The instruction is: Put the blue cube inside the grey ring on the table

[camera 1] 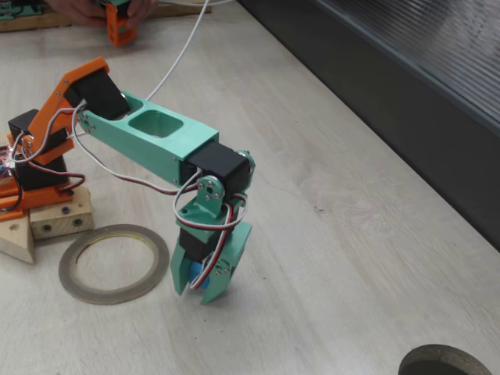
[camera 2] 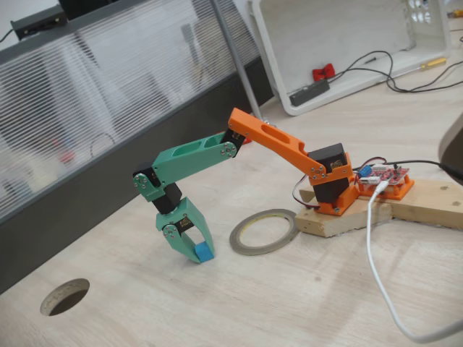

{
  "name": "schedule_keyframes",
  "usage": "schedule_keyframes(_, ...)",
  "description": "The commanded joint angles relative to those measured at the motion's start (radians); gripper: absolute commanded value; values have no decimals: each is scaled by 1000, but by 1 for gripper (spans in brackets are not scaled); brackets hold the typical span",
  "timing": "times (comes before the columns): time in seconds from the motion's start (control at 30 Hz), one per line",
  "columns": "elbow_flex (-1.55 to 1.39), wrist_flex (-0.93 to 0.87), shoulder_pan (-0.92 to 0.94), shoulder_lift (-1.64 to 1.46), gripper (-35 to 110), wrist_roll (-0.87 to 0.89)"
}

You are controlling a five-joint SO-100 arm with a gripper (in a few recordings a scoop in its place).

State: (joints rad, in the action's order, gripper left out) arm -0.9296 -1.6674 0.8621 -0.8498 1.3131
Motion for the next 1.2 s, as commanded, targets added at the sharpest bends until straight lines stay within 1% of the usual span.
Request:
schedule_keyframes(0.0,5,-6,3,-25,0,11)
schedule_keyframes(0.3,5,-18,3,-34,0,11)
schedule_keyframes(1.0,-9,-23,14,-325,0,14)
schedule_keyframes(1.17,-9,-129,15,-373,0,14)
